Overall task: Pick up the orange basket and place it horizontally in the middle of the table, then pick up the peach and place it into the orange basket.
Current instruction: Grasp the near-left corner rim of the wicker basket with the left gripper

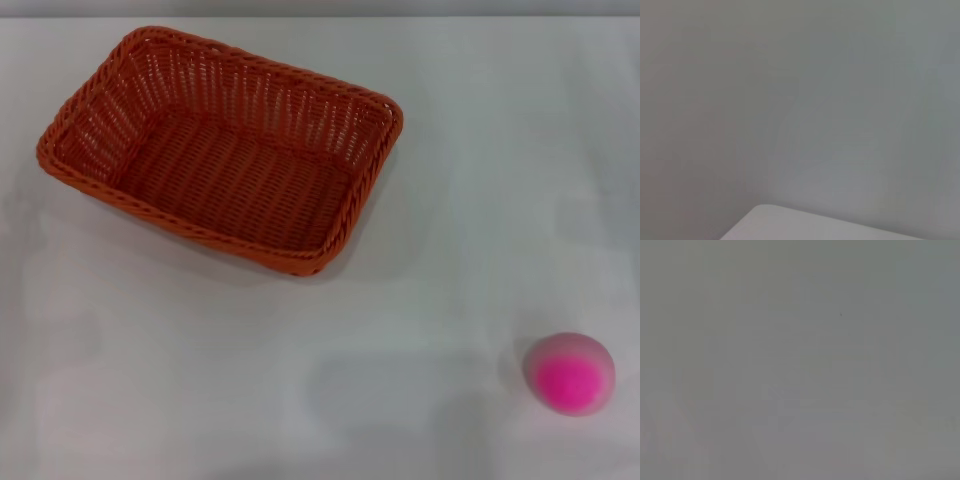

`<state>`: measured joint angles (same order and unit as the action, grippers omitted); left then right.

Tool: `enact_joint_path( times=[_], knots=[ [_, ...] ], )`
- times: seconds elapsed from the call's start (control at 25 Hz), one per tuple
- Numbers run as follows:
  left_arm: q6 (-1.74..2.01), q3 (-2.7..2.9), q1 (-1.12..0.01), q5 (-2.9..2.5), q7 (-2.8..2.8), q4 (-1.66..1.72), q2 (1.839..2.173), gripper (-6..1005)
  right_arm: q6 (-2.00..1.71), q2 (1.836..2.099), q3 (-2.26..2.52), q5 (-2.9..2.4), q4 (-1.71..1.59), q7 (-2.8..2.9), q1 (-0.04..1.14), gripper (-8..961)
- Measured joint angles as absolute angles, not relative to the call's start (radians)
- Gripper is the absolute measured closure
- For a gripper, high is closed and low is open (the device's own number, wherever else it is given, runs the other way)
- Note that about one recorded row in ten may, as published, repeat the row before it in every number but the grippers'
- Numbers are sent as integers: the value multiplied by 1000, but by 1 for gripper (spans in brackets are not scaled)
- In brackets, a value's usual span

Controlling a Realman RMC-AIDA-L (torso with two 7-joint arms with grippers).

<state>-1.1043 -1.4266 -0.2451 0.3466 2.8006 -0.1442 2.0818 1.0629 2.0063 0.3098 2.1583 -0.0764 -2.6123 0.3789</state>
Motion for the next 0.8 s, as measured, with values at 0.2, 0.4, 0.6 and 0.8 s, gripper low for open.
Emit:
enact_joint_path(
  times=[0.2, 0.4, 0.6, 0.8],
  knots=[
    [-1104, -1426, -245, 347, 2794, -145, 2081, 470, 1063, 2006, 310, 2158, -78, -2612, 380, 142],
    [-1104, -1416, -246, 347, 2787, -146, 2082, 470, 1063, 2006, 310, 2158, -78, -2612, 382, 142],
    [-1104, -1405, -247, 347, 2757, -147, 2080, 470, 1062, 2005, 310, 2158, -78, -2612, 383, 141],
    [-1104, -1398, -251, 320, 2705, -157, 2078, 470, 1056, 2005, 310, 2158, -82, -2612, 383, 141]
  ],
)
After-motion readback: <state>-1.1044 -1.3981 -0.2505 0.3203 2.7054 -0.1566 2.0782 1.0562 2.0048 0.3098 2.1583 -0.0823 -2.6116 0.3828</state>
